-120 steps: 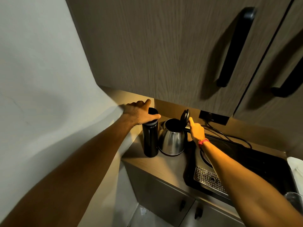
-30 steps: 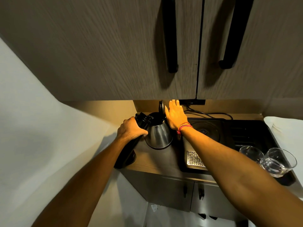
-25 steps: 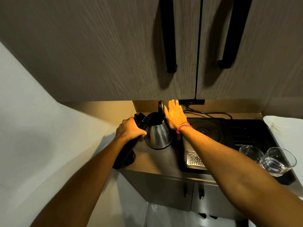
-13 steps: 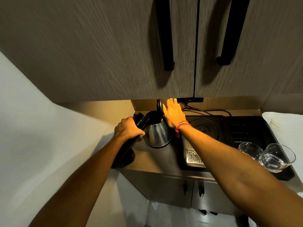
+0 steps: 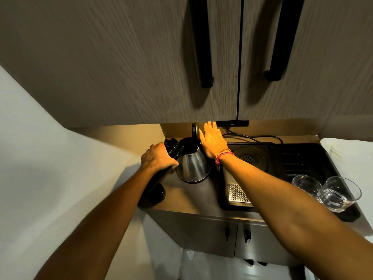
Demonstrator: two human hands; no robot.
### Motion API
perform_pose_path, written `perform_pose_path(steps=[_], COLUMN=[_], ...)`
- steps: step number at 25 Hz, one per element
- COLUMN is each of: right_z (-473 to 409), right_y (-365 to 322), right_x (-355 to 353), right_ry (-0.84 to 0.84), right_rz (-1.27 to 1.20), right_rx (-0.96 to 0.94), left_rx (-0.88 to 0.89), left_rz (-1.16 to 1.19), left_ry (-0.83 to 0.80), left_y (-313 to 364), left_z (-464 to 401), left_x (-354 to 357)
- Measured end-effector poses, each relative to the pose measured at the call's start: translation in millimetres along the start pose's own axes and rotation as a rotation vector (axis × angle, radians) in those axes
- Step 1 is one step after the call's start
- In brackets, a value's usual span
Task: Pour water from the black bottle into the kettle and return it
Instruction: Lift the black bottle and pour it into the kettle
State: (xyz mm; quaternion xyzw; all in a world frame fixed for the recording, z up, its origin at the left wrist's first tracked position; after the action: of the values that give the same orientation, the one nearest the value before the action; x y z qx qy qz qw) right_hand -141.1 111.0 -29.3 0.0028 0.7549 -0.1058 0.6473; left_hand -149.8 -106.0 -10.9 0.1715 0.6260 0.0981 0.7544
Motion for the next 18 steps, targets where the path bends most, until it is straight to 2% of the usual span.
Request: perform_pose_path(steps=[7, 10, 14, 18], right_z=[-1, 3, 4, -4], right_y=[0, 1, 0, -10], right_x=[2, -3, 0, -8], right_ry=[-0.028, -0.046, -0.105, -0.070], right_rz=[-0.017, -0.067, -0.125, -0.042], right_rx=[-0.009, 0.024, 0.010, -0.009], left_rx=[0.080, 0.111, 0.093, 0.012], left_rz=[0.175, 0.362, 0.637, 0.908], left_ry=[0.049, 0.088, 0.259, 0.443], left_y=[8, 7, -10, -38], left_z=[-4, -5, -3, -1], left_x=[-1, -2, -16, -14])
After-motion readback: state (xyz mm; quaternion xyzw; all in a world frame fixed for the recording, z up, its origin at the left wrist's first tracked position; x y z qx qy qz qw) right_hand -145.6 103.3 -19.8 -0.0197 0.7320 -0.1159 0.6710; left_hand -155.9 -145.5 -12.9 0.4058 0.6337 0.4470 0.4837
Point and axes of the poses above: each hand's wrist, its own z-axis away from the middle knuckle, its own x-axis out of the palm, y = z × x, the point moved 8 cm from there along -z, towards the middle knuckle, and after that the axes turned 15 degrees about z, right-handed, at the moved point
